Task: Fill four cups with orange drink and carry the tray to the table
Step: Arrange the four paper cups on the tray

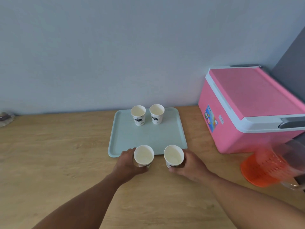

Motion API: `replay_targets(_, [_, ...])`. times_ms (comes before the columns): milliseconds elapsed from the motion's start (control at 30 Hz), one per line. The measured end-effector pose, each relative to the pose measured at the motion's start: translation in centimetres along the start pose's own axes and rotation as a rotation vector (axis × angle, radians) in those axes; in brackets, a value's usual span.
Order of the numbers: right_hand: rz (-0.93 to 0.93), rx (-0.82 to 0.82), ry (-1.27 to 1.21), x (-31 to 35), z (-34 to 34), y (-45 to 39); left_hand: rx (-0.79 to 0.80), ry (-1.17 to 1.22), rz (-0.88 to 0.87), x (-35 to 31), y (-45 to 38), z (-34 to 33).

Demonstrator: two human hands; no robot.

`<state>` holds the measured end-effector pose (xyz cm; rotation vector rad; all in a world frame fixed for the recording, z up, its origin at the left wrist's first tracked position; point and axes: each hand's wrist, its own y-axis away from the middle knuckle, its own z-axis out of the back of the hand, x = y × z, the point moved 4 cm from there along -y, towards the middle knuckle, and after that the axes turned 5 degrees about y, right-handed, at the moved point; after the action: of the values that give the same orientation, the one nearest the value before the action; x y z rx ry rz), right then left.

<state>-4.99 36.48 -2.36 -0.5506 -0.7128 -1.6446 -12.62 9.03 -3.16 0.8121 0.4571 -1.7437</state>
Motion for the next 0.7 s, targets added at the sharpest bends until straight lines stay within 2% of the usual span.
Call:
replay_targets(233, [-0.041, -0.060, -0.106, 2.5, 0.5, -2.4, -0.023, 0.220, 0.043, -1.0, -0.7, 1.7])
replay_targets(433, [-0.062, -0.097, -0.087, 4.7, 0.9, -6.0, -0.092, 0.262, 0.082, -1.4, -2.5, 3.5])
replay_targets(700, [-0.150, -0.029, -0.100, 5.4, -0.9, -9.6, -0.150, 0.289, 0.170, -0.8, -5.4, 3.4])
